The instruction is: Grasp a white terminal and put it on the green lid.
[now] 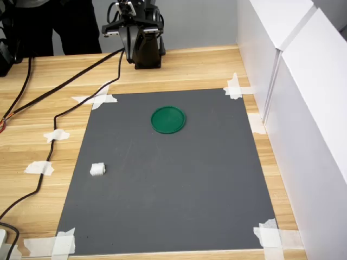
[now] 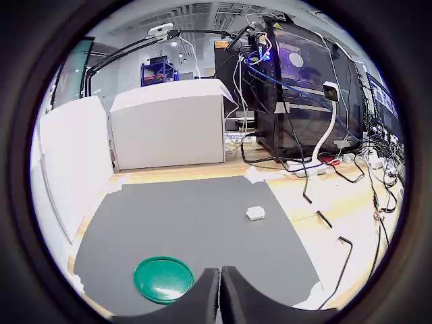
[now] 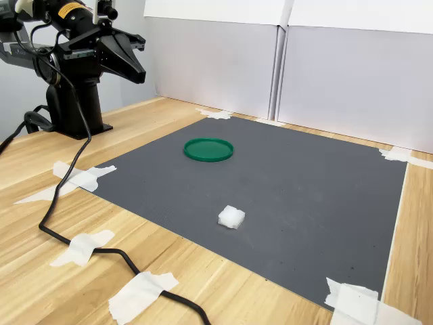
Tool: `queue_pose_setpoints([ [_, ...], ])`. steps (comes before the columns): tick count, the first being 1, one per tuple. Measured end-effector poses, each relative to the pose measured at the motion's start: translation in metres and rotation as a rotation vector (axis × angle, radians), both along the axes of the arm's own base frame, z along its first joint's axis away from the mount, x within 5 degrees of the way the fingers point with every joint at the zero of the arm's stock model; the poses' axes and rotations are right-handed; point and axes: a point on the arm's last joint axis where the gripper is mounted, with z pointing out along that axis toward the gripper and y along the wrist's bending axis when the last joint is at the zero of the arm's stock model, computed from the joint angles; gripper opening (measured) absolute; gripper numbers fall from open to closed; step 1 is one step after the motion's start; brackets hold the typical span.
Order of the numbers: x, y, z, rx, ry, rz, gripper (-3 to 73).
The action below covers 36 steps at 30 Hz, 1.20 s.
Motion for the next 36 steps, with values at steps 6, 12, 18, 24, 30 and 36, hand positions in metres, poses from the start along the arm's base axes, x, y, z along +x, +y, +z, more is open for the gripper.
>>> queue_pose_setpoints([
  [6,0.0,0.0,0.0,0.002,0.0,0.0,-1.6],
  [12,0.0,0.0,0.0,0.002,0.001,0.0,-1.6],
  [18,0.002,0.0,0.015,0.003,0.018,0.001,-1.6],
  [24,0.009,0.0,0.05,0.004,0.072,0.003,-1.6],
  [30,0.023,-0.003,0.077,-0.03,0.226,-0.006,-1.6],
  [36,0.049,-0.008,0.085,-0.104,0.409,-0.023,-1.6],
])
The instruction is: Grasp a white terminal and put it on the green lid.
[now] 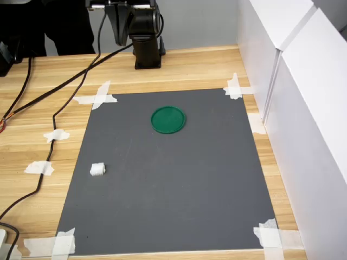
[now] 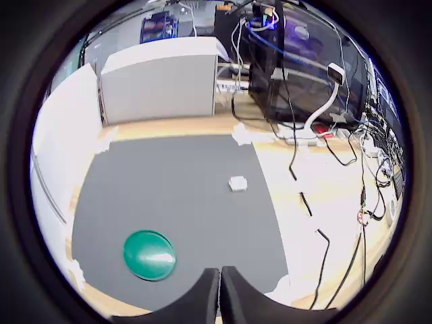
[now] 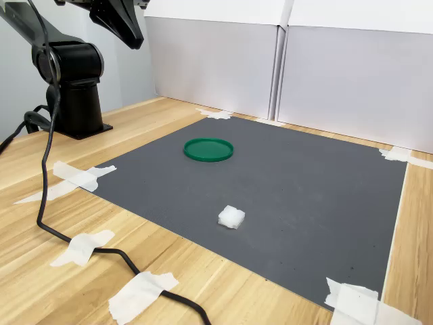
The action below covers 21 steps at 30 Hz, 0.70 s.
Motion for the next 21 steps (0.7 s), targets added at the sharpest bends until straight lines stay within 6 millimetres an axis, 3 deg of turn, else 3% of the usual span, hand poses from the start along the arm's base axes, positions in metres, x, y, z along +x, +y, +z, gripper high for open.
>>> queue_pose_setpoints([
  [13,0.085,0.0,-0.021,-0.152,0.351,0.221,0.6],
  [21,0.151,-0.002,-0.018,-0.087,0.506,0.209,15.8],
])
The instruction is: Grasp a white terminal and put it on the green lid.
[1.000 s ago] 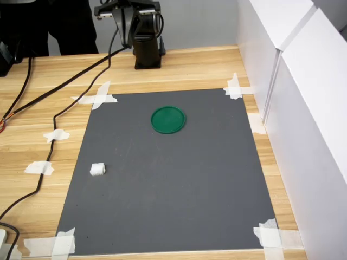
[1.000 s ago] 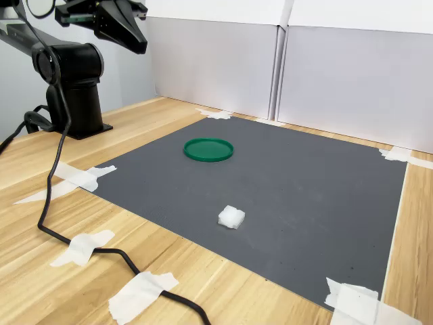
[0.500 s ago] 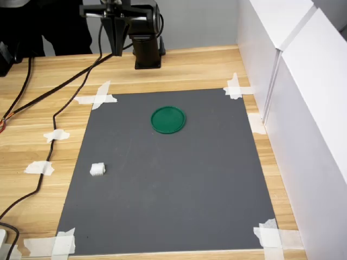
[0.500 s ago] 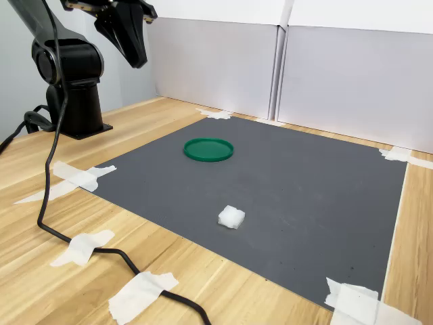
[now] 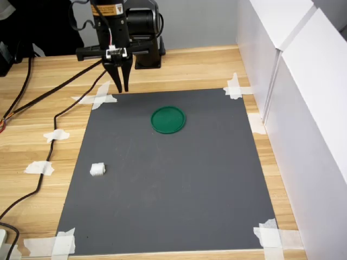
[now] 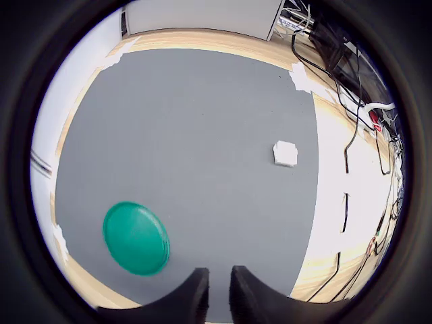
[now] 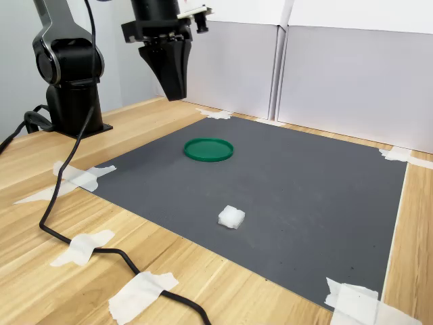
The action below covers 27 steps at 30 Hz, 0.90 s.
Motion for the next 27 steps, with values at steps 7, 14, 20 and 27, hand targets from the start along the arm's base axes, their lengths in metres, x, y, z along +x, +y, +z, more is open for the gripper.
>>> queue_pose_setpoints([
  [7,0.045,-0.027,0.007,0.036,0.007,-0.12,42.6],
  [14,0.073,-0.059,-0.001,0.009,0.09,-0.125,59.9],
  [20,0.102,-0.064,-0.012,0.036,0.109,-0.098,61.1],
  [27,0.13,-0.07,-0.047,0.048,0.18,-0.083,61.1],
])
